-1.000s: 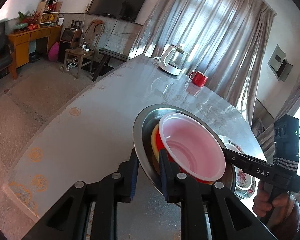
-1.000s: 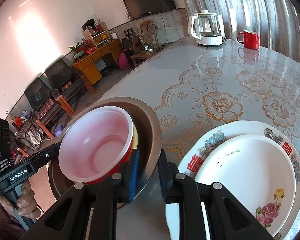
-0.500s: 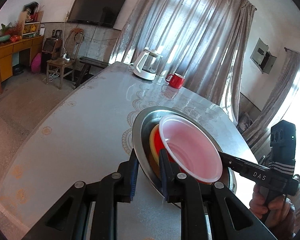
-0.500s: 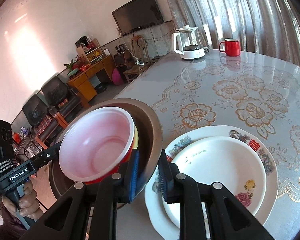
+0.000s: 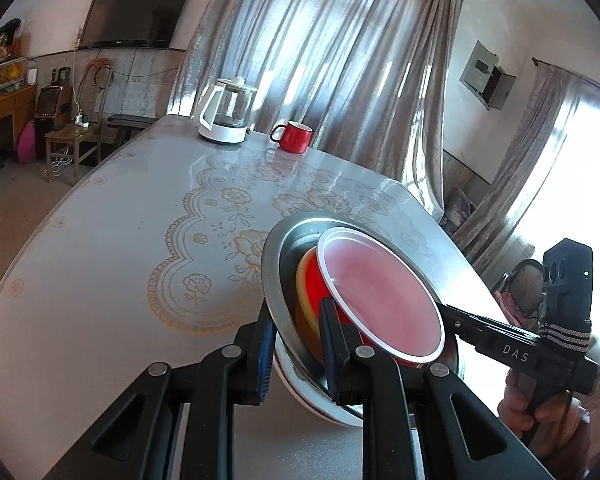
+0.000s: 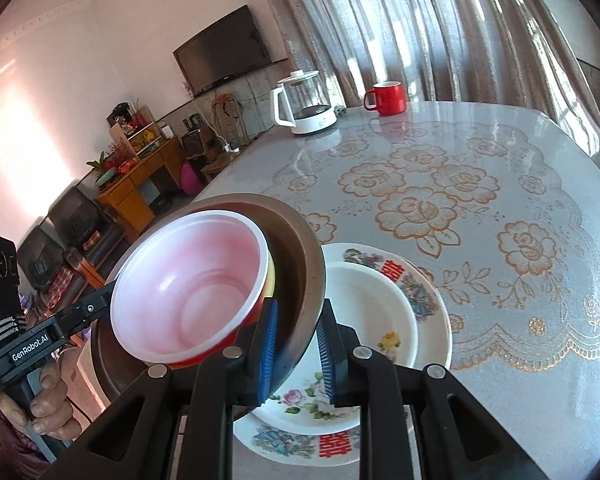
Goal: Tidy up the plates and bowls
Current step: 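Lift the nested steel bowl and carry it over the plate stack, then lower the steel bowl onto the plate stack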
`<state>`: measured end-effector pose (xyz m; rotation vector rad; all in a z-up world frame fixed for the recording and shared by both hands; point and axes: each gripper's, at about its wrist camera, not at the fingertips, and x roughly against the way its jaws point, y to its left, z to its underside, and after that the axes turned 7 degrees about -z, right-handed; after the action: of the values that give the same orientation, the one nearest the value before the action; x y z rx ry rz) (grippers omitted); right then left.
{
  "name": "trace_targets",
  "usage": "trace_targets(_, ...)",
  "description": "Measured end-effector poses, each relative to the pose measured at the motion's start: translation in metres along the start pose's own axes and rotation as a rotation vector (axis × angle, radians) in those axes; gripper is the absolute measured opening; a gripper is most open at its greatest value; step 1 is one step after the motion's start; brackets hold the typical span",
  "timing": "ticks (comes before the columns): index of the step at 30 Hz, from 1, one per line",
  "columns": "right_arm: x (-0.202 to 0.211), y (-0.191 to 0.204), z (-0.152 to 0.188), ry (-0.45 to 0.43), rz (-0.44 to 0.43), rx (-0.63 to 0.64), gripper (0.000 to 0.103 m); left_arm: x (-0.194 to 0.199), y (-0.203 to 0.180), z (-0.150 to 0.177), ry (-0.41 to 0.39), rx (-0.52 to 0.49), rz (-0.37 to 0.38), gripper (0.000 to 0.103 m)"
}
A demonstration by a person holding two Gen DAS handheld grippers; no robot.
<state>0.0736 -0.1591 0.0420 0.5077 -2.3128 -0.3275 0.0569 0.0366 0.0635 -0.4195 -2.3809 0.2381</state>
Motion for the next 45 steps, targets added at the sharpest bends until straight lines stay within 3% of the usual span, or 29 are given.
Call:
trace_targets(22, 0.016, -0.046, 0.019, 0.010, 0.086, -0.096, 0.020, -0.049, -0.022, 0.015, 0.133, -0.036, 0.017, 0.021)
trace_targets(45, -0.002, -0.049, 0.024, 0.049, 0.106, -0.092, 0.019, -0.057, -0.018, 0.022, 0.160, -0.049, -0.005, 0.021)
